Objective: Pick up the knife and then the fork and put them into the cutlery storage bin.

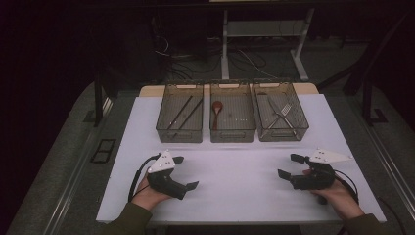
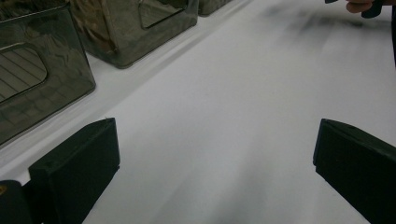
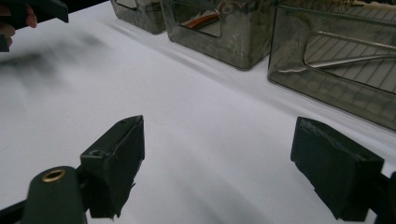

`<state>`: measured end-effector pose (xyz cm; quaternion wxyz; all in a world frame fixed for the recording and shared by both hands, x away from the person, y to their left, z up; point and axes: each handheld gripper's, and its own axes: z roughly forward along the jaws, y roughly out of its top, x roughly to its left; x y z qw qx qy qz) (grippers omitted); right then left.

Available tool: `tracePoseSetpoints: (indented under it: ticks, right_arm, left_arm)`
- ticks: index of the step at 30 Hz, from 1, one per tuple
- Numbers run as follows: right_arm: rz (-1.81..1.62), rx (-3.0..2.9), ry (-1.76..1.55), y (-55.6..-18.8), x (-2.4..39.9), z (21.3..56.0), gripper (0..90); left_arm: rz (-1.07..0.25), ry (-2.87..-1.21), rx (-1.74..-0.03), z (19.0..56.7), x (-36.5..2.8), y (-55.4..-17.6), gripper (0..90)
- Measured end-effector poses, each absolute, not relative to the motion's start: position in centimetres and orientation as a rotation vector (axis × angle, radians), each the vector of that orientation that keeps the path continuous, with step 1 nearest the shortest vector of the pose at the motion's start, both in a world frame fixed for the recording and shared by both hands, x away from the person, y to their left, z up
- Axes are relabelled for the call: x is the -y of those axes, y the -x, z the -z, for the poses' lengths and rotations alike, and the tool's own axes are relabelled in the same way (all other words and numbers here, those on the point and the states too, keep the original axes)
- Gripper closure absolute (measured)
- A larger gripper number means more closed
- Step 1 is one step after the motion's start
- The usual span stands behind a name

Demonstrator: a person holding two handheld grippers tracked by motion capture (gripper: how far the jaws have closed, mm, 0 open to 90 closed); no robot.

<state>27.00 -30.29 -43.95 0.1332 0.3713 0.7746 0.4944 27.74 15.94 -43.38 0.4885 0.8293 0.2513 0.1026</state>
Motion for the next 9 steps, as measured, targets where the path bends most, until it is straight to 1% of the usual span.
tracePoseSetpoints:
  ticks: [9]
  right_arm:
    - [-1.420,-2.268,-1.048,-26.15,30.05,44.36,16.7]
  left_arm:
    - [-0.267,-2.033,-0.623,43.44,-16.12,-27.79,0.0]
